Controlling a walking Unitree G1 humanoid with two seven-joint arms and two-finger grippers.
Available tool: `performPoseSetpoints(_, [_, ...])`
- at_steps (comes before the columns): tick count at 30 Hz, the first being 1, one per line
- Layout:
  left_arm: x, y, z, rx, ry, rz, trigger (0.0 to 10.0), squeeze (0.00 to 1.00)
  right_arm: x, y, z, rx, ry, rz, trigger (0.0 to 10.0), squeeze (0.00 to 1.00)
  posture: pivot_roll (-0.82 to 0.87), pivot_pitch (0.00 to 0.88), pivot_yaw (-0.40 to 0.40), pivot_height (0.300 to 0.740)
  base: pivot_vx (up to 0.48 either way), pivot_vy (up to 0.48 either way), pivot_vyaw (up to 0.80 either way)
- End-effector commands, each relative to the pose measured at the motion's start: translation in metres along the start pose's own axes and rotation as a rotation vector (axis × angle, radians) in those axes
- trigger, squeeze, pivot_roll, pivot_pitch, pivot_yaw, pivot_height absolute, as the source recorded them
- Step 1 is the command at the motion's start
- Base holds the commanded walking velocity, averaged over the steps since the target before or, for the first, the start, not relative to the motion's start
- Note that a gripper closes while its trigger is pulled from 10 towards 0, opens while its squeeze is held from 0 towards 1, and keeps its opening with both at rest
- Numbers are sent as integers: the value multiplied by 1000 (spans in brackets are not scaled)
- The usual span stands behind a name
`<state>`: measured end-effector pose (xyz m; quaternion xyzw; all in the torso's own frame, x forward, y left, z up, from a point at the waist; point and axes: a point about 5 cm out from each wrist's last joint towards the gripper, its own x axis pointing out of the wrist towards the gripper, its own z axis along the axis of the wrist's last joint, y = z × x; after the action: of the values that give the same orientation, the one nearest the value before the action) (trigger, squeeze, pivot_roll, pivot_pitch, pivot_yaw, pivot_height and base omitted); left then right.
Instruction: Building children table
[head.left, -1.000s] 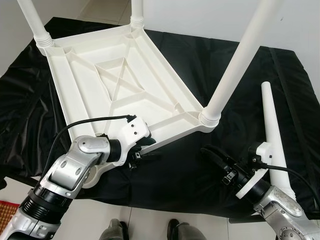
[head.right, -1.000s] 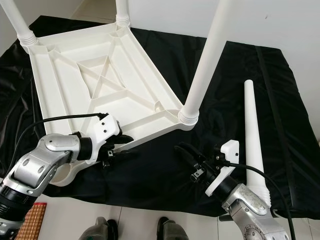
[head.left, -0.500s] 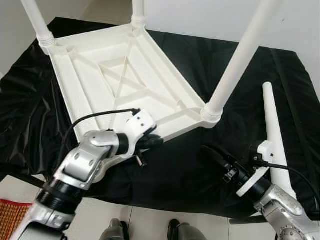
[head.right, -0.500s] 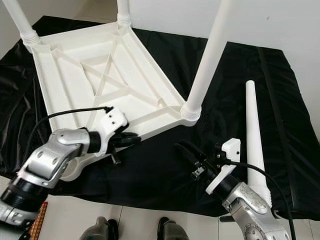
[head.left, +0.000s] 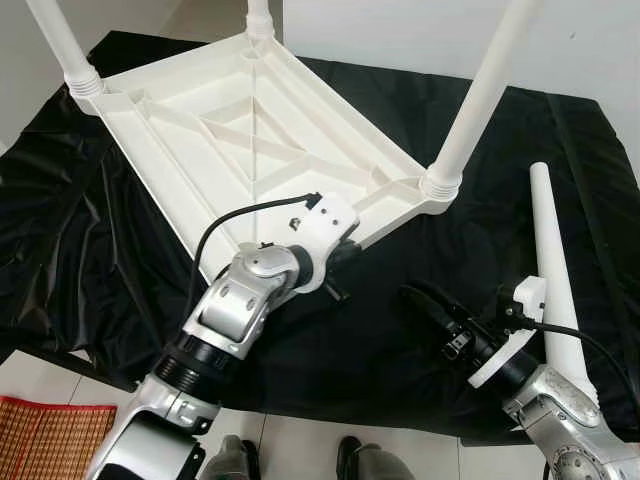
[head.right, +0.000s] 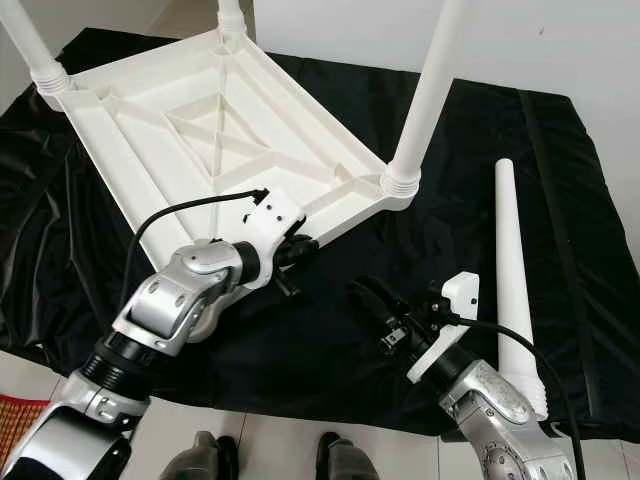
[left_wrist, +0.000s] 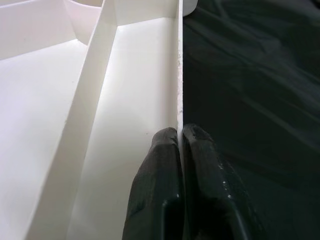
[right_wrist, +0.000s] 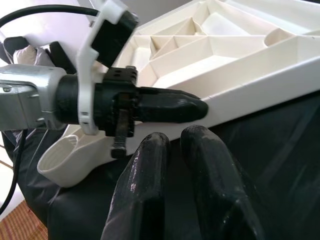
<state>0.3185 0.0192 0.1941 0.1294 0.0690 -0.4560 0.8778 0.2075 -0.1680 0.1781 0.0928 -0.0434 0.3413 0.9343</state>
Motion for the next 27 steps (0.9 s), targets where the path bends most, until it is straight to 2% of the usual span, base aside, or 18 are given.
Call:
performPoseSetpoints(1, [8, -9, 19, 31, -98, -25, 1294, 0, -2, -1, -1, -1, 7, -13, 10000, 0, -33, 197, -10, 740, 0, 0, 0])
performPoseSetpoints(2, [11, -9, 21, 30, -101, -14, 1294, 0, -2, -1, -1, -1, 6, -14, 10000, 0, -33, 197, -10, 740, 0, 0, 0])
performPoseSetpoints(3, [15, -9, 24, 31, -105, 6, 0, 0, -2, -1, -1, -1, 5, -15, 10000, 0, -33, 197, -10, 740, 0, 0, 0])
performPoseSetpoints(4, [15, -9, 24, 31, -105, 6, 0, 0, -2, -1, -1, -1, 5, -15, 10000, 0, -33, 197, -10, 740, 0, 0, 0])
performPoseSetpoints(5, [21, -10, 28, 37, -110, 23, 3098, 0, -1, -1, -1, 0, 1, -18, 10000, 0, -30, 205, -8, 740, 0, 0, 0])
performPoseSetpoints(6, [23, -10, 29, 41, -113, 27, 3098, 0, -1, -1, -1, 1, -2, -20, 10000, 0, -30, 205, -8, 740, 0, 0, 0])
performPoseSetpoints(7, [24, -11, 31, 42, -115, 27, 10000, 0, 0, -1, -1, -1, -8, -31, 10000, 0, -30, 205, -8, 740, 0, 0, 0])
performPoseSetpoints(12, [24, -13, 33, 45, -129, 21, 10000, 0, 3, -1, -1, -7, -21, -59, 10000, 0, -30, 208, -3, 740, 0, 0, 0])
performPoseSetpoints(13, [23, -12, 33, 36, -137, 21, 10000, 361, 4, -1, -1, -6, -26, -70, 10000, 0, -30, 208, -3, 740, 0, 0, 0])
performPoseSetpoints(15, [23, -12, 34, 28, -142, 21, 10000, 361, 5, -1, -2, -6, -29, -78, 10000, 0, -30, 208, -3, 740, 0, 0, 0])
performPoseSetpoints(16, [20, -11, 35, 8, -157, 10, 10000, 1000, 8, -3, -2, -15, -35, -109, 10000, 0, -21, 214, -2, 740, 0, 0, 0])
performPoseSetpoints(18, [13, -9, 40, -11, -200, -9, 10000, 1000, 12, -6, -3, -19, -51, -161, 10000, 0, -21, 214, -2, 740, 0, 0, 0])
performPoseSetpoints(19, [9, -8, 45, -26, -238, -20, 10000, 169, 14, -8, -3, -21, -56, -188, 10000, 0, -21, 214, -2, 740, 0, 0, 0])
performPoseSetpoints(23, [6, -6, 49, -40, -275, -29, 10000, 169, 16, -10, -4, -22, -60, -209, 10000, 0, -21, 214, -2, 740, 0, 0, 0])
performPoseSetpoints(24, [1, -4, 52, -48, -290, -36, 10000, 0, 18, -11, -4, -32, -58, -226, 10000, 0, -7, 219, -3, 740, 0, 0, 0])
performPoseSetpoints(25, [1, -4, 52, -48, -290, -36, 10000, 0, 18, -11, -4, -32, -58, -226, 10000, 0, -7, 219, -3, 740, 0, 0, 0])
performPoseSetpoints(27, [-14, 11, 49, 0, -279, -6, 10000, 0, 22, -15, -6, -76, -50, -299, 10000, 0, 4, 222, -7, 740, 0, 0, 0])
